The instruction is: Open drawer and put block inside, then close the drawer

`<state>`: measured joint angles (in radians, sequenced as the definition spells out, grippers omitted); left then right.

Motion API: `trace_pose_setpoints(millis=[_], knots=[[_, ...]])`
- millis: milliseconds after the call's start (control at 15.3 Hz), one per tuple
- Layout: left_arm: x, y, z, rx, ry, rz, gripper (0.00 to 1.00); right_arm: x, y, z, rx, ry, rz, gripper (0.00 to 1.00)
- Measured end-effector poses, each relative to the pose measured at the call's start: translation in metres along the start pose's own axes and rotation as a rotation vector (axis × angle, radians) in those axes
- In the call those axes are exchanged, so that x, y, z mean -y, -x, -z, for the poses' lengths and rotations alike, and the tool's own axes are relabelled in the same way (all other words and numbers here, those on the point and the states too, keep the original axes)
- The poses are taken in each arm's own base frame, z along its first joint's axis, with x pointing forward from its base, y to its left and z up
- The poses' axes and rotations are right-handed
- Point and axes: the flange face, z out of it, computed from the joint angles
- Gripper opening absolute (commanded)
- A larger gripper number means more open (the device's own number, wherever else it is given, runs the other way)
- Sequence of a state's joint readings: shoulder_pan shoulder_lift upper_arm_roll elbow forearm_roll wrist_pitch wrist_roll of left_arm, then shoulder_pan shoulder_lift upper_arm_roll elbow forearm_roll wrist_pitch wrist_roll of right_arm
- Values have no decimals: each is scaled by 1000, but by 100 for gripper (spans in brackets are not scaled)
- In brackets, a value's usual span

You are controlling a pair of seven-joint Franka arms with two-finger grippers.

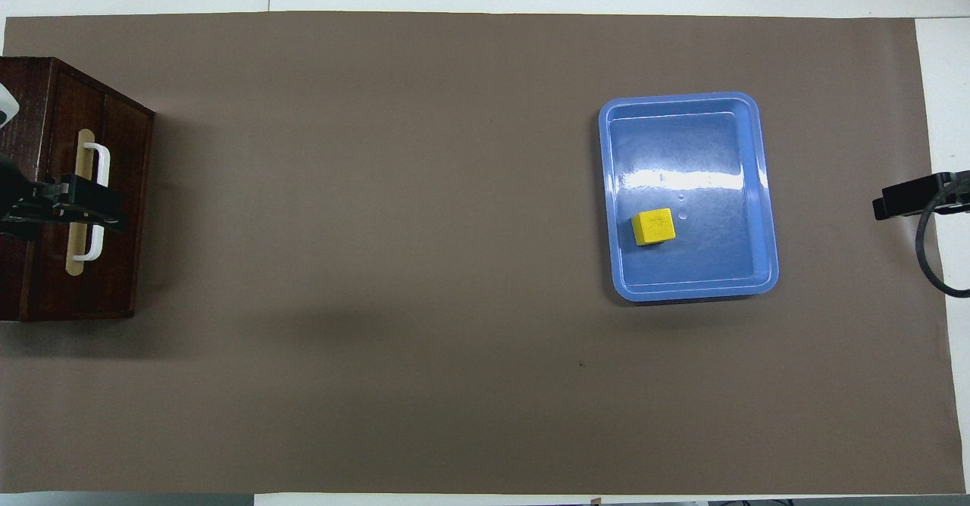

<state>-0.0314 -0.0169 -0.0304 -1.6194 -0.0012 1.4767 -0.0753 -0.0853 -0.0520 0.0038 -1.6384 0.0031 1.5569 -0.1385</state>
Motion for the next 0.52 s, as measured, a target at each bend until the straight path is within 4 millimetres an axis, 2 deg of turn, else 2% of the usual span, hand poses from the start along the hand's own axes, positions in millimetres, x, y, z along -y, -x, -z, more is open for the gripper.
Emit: trace_pose_setpoints(millis=[327,523], knots=[[0,0,0,0,0,0,100,0,0,-4,9,-1,-5,100],[0,0,0,0,0,0,100,4,1,-10,23,-6,-108,100]])
